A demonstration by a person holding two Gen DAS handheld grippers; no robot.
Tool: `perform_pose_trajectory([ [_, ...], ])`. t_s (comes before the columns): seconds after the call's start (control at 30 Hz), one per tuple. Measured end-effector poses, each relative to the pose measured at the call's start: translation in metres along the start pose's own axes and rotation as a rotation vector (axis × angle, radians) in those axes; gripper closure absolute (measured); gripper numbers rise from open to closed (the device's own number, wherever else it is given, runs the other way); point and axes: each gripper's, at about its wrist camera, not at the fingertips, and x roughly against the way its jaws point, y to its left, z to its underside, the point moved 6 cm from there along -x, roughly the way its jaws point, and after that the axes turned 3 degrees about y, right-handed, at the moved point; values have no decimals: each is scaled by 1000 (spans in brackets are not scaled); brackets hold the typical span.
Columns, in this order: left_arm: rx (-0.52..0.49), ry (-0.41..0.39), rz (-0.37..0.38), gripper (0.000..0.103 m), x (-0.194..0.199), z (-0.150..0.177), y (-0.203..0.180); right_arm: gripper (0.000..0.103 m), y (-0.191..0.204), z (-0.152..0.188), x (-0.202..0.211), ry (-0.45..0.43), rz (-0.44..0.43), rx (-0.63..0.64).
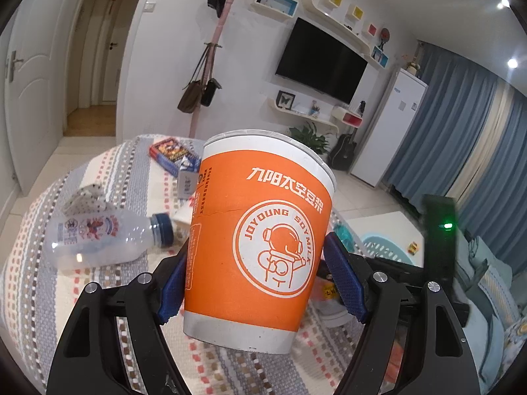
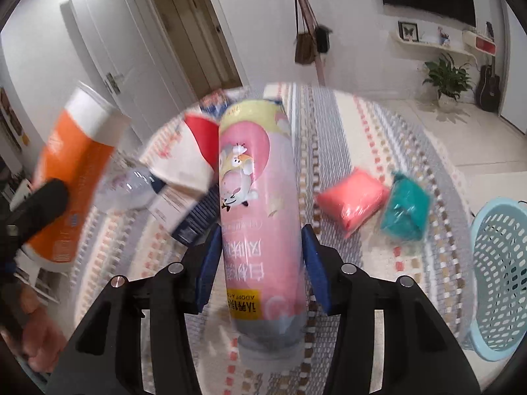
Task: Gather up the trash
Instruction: 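Carry the cup and bottle over the blue basket and open both tools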
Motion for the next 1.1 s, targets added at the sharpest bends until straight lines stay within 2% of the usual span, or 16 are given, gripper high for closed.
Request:
perform_pose_trajectory([
  [0.13, -25, -17, 12, 29, -2, -9, -13, 58, -9, -13, 32, -79, 3, -26],
  [0.3, -82, -20, 44, 29, -15, -24, -46, 58, -39, -25, 71, -171, 21, -89],
  [0.43, -139, -10, 84, 29, -34, -31, -81, 58, -79, -31, 106, -243, 77, -151],
  [0.63, -209, 22, 175, 29, -69, -37, -144, 58, -147, -19, 144, -303, 181, -254],
  [0.8, -247, 83, 246, 29, -110, -28, -196, 58, -205, 3, 161, -306, 266, -352],
  [0.97, -278, 167, 274, 29, -158, -8, -233, 58, -268, 32, 161, -267, 352, -461],
  [1.1, -231, 308, 338, 29, -201, 18, -250, 58, -307, 53, 150, -216, 396, -545],
])
